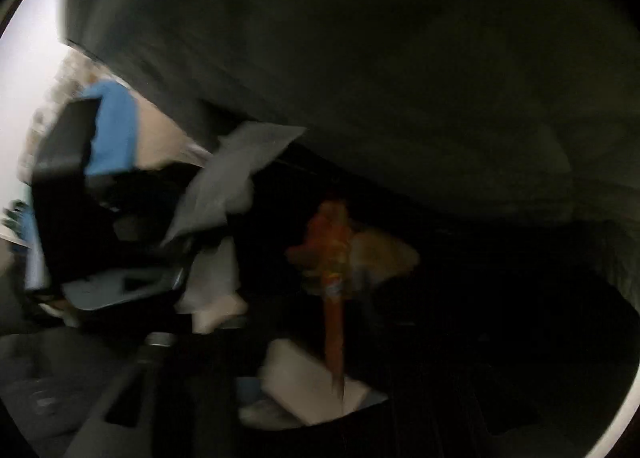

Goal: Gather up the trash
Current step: 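Carry the red snack bag and white plastic bag into the trash bag and release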

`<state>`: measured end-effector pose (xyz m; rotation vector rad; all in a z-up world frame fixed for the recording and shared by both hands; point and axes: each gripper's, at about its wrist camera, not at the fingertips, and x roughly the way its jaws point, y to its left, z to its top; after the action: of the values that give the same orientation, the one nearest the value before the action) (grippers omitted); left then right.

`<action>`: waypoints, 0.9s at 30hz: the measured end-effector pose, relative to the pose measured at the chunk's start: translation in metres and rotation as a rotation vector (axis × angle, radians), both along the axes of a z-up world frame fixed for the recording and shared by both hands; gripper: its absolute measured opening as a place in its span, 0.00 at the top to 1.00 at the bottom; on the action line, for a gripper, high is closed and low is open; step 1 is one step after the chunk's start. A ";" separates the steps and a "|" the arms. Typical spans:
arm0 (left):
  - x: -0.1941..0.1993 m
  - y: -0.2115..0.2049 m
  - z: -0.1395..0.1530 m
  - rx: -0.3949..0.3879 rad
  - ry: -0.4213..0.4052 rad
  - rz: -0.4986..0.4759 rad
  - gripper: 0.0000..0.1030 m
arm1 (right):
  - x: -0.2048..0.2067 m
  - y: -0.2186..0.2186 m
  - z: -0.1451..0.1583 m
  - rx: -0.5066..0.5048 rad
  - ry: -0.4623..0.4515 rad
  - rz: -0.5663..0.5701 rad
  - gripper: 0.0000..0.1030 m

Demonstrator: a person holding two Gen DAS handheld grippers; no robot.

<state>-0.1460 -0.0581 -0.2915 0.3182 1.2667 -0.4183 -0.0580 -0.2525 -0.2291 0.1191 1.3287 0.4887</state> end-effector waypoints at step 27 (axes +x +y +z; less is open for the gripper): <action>-0.008 0.036 0.243 -0.167 -0.398 0.016 0.13 | 0.178 -0.161 0.266 -0.063 -0.488 -0.354 0.34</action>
<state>-0.1542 -0.0221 -0.0488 0.2342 0.8397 -0.4200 0.1201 -0.4134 0.0364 0.1670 0.8194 0.1566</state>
